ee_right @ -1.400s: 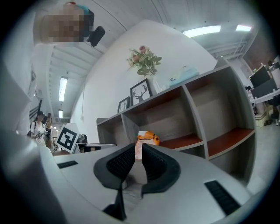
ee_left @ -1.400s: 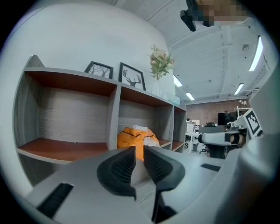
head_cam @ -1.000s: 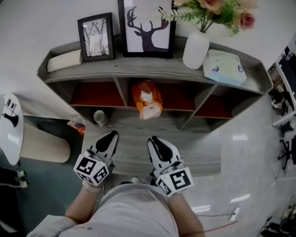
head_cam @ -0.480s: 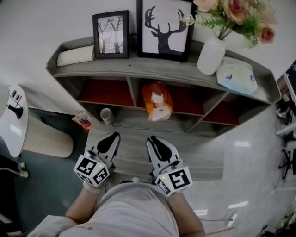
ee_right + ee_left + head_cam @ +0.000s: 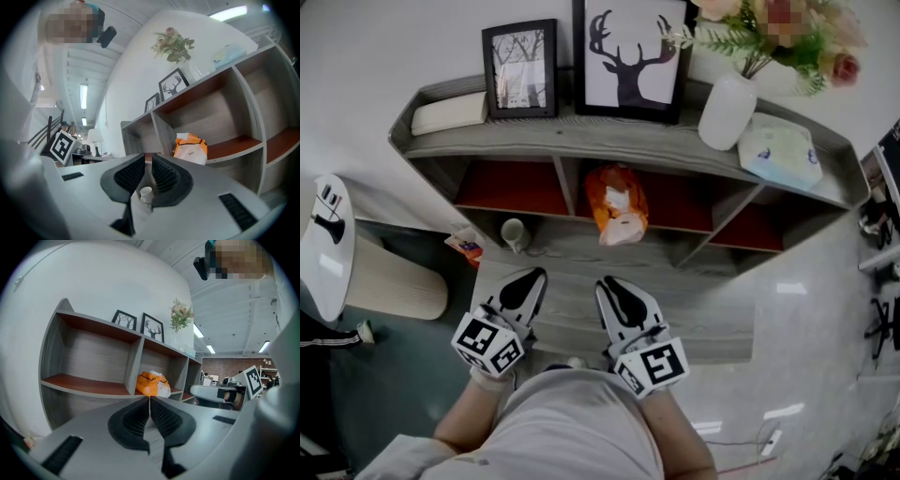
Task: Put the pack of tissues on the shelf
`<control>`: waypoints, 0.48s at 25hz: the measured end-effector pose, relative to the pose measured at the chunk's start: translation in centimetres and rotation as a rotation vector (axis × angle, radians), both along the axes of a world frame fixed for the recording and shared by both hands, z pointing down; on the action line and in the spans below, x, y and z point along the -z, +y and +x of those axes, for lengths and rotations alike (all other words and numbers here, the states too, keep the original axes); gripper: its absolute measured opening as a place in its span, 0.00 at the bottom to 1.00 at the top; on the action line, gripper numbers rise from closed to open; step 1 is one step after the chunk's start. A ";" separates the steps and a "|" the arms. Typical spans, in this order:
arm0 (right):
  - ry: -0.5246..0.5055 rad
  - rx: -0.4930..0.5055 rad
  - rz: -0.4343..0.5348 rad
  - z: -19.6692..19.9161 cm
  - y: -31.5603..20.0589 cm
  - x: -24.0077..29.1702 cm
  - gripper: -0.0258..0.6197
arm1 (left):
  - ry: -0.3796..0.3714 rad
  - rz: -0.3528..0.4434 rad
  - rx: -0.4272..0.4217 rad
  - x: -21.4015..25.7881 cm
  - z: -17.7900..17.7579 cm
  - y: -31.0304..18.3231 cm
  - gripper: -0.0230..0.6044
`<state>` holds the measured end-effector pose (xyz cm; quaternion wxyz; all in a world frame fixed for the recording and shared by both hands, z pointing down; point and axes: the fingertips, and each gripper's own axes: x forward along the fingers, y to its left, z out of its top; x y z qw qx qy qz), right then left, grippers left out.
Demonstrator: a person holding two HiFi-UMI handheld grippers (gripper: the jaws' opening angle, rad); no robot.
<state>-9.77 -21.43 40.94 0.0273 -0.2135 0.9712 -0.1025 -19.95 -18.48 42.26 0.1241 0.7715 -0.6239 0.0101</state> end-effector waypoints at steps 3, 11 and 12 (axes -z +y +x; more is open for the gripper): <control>0.003 -0.004 0.004 0.1 -0.1 -0.1 0.13 | 0.000 -0.002 -0.006 0.0 0.3 -0.1 0.07; 0.006 -0.016 0.001 0.5 -0.2 -0.1 0.13 | -0.005 0.007 -0.020 0.1 0.7 -0.2 0.07; 0.006 -0.018 0.001 0.6 -0.3 -0.1 0.13 | -0.006 0.008 -0.021 0.1 0.7 -0.2 0.07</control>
